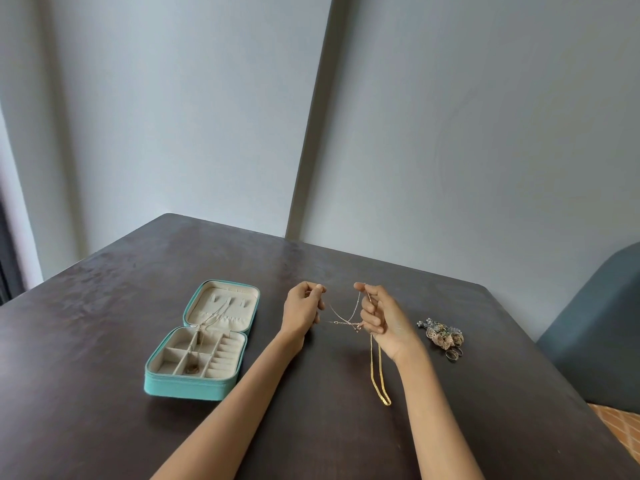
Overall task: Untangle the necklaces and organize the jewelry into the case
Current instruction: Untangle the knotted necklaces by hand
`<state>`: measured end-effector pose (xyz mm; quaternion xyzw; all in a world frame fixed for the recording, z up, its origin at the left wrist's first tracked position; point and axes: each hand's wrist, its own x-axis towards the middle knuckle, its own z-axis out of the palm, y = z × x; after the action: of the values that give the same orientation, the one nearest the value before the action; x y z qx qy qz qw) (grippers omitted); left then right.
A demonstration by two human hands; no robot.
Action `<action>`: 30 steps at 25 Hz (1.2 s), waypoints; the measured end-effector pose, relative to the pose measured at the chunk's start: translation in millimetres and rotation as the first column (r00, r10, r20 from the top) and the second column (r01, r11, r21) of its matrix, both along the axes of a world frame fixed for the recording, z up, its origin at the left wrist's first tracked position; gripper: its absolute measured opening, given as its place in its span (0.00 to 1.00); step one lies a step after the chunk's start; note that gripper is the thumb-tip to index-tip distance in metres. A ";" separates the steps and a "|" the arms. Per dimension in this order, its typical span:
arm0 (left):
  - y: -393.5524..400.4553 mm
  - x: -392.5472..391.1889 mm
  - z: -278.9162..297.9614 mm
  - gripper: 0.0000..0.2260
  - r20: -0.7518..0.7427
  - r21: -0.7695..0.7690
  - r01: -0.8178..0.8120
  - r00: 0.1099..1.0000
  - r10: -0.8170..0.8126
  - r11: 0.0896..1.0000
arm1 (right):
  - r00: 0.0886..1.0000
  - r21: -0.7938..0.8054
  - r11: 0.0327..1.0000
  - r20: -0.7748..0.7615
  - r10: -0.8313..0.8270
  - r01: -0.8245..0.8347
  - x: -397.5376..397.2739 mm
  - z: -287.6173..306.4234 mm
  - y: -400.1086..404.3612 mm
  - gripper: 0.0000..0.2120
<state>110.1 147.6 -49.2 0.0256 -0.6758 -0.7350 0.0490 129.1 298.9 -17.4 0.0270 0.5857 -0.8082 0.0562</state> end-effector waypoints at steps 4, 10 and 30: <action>-0.6 2.9 -0.3 0.07 0.021 0.138 -0.104 0.995 0.102 0.985 | 0.999 -0.042 0.999 -0.029 -0.035 0.033 -1.3 0.7 1.9 0.14; -2.9 2.2 2.2 0.09 0.053 0.255 -0.177 0.984 0.169 0.951 | 0.990 -0.051 0.995 -0.115 -0.086 0.081 -0.1 1.1 2.4 0.10; 3.9 8.3 -5.9 0.11 -0.183 -0.683 -0.140 0.983 0.018 0.717 | 0.967 -0.023 0.982 -0.174 -0.187 0.186 1.3 8.1 4.0 0.23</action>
<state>118.4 151.5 -55.1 -0.0260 -0.8934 -0.4257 0.1413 130.5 302.8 -9.3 0.0105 0.5804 -0.8111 -0.0720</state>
